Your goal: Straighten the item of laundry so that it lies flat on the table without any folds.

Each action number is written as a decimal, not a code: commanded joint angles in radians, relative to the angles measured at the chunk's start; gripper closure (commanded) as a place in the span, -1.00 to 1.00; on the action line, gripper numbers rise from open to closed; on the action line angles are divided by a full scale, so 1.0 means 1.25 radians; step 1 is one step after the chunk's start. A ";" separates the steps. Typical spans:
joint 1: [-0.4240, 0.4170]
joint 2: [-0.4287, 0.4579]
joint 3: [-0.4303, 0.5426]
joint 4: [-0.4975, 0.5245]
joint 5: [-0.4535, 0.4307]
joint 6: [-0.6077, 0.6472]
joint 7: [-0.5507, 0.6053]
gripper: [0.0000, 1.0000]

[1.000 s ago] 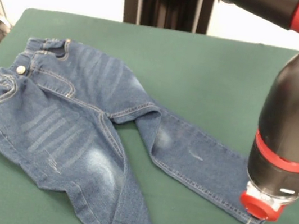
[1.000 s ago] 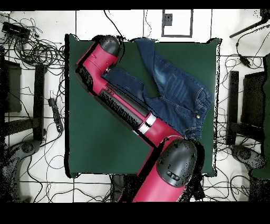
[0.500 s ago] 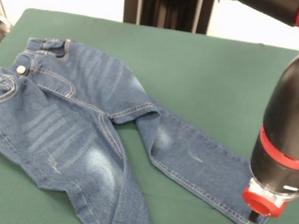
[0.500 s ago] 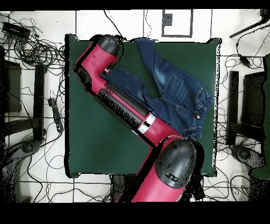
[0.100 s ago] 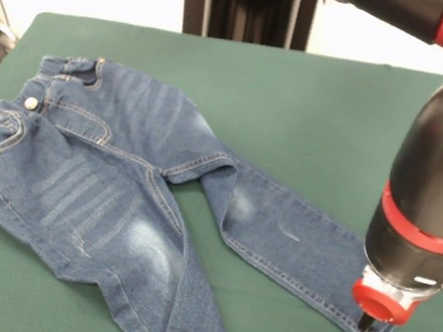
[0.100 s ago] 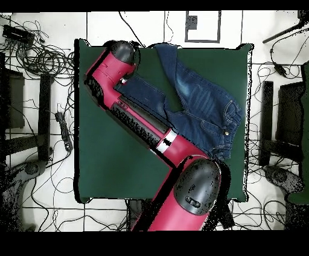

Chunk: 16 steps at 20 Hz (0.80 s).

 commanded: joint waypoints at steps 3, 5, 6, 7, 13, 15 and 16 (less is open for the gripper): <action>0.044 0.088 -0.194 -0.092 -0.100 0.110 0.058 -1.00; 0.046 0.095 -0.201 -0.094 -0.122 0.123 0.063 -1.00; 0.046 0.099 -0.201 -0.097 -0.129 0.126 0.063 -1.00; 0.045 0.102 -0.201 -0.098 -0.133 0.129 0.061 -1.00; 0.043 0.099 -0.197 -0.103 -0.140 0.087 0.024 1.00; 0.038 0.100 -0.189 -0.101 -0.130 0.087 0.018 1.00; 0.035 0.100 -0.185 -0.100 -0.124 0.087 0.014 1.00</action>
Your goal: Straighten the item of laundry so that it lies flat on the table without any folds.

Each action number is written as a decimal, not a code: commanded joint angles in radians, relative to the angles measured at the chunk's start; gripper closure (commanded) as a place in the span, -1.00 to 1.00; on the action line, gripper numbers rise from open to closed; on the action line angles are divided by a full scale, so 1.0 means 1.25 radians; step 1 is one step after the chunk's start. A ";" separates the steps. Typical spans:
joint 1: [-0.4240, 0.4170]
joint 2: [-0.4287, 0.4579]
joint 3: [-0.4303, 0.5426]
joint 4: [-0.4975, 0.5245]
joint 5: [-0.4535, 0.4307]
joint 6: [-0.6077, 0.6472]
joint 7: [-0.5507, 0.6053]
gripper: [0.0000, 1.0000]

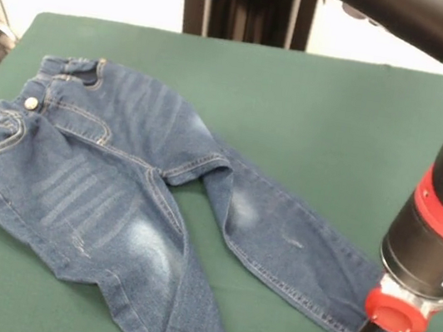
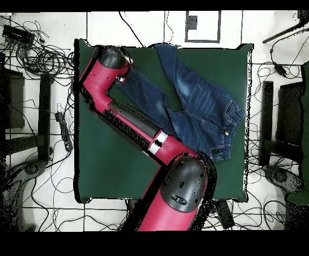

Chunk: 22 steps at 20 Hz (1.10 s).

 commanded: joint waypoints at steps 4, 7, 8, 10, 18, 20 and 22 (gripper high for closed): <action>-0.010 0.089 -0.132 -0.084 0.036 0.087 0.010 1.00; -0.018 0.090 -0.118 -0.079 0.055 0.087 0.008 1.00; -0.024 0.088 -0.109 -0.071 0.070 0.081 0.013 1.00; -0.041 0.087 -0.084 -0.046 0.105 0.083 0.023 1.00; -0.046 0.086 0.001 0.012 0.179 0.119 0.158 1.00; -0.049 0.076 0.012 0.036 0.193 0.118 0.180 1.00; -0.044 0.069 0.018 0.043 0.200 0.115 0.201 1.00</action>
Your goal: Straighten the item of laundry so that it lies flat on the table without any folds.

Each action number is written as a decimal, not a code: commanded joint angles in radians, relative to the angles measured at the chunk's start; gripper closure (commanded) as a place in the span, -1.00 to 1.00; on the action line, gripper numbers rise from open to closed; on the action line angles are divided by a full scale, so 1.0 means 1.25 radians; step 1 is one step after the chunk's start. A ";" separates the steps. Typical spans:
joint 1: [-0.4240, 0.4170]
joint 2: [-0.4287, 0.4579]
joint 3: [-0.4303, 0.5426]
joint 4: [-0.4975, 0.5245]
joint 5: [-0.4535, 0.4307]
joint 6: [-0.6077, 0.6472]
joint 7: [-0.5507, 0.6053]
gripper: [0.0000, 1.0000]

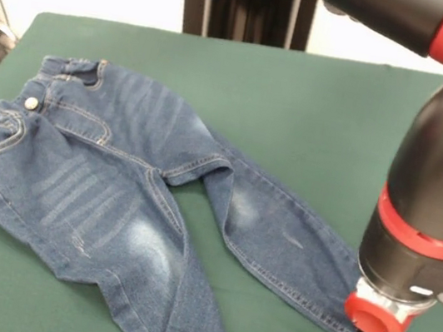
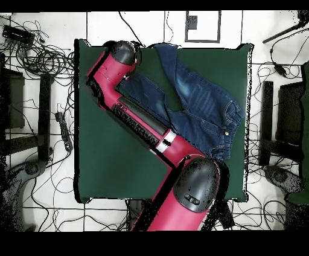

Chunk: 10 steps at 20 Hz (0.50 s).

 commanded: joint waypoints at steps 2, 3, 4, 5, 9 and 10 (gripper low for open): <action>0.019 0.054 -0.035 0.040 0.118 0.089 0.220 1.00; 0.026 0.051 -0.041 0.037 0.113 0.088 0.228 1.00; 0.030 0.050 -0.042 0.034 0.112 0.090 0.234 1.00; 0.033 0.052 -0.042 0.033 0.111 0.095 0.239 1.00; 0.052 0.056 -0.049 0.022 0.100 0.091 0.276 1.00; 0.062 0.056 -0.057 0.017 0.090 0.086 0.293 1.00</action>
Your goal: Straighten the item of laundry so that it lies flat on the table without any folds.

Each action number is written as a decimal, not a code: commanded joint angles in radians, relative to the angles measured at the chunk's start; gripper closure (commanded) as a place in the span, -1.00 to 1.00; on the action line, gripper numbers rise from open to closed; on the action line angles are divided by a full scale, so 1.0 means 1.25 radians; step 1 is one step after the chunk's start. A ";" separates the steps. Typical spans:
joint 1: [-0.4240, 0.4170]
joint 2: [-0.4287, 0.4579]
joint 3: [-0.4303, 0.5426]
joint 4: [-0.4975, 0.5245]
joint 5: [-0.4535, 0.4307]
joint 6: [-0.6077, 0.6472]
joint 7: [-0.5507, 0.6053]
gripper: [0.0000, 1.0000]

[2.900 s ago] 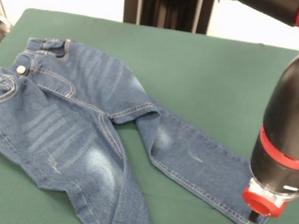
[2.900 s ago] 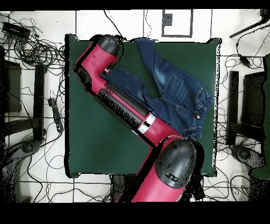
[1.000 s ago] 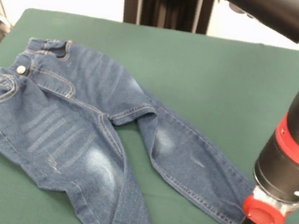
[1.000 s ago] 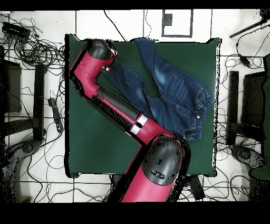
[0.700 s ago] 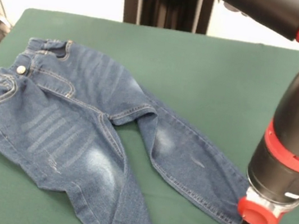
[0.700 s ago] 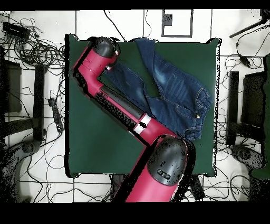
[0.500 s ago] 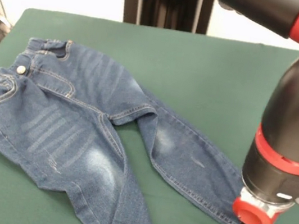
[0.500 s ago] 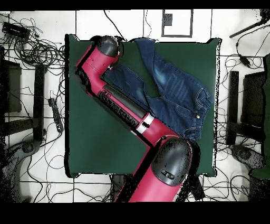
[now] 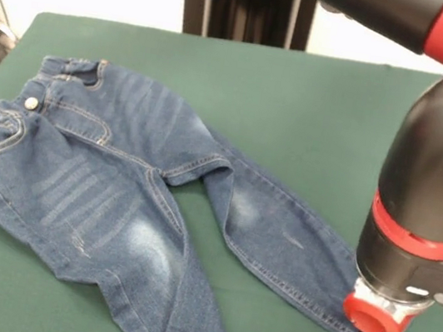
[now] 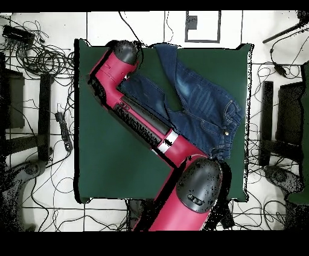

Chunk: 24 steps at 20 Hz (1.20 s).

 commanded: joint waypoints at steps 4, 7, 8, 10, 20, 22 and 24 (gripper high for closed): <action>0.096 0.065 -0.084 0.009 0.040 0.077 0.371 1.00; 0.114 0.048 -0.092 0.008 0.040 0.034 0.416 1.00; 0.116 0.036 -0.089 0.012 0.051 0.014 0.424 1.00; 0.115 0.013 -0.076 0.029 0.079 -0.014 0.445 1.00; 0.118 -0.044 -0.044 0.071 0.169 0.006 0.512 1.00; 0.127 -0.037 -0.055 0.064 0.160 0.030 0.506 1.00; 0.139 -0.024 -0.066 0.052 0.145 0.054 0.500 1.00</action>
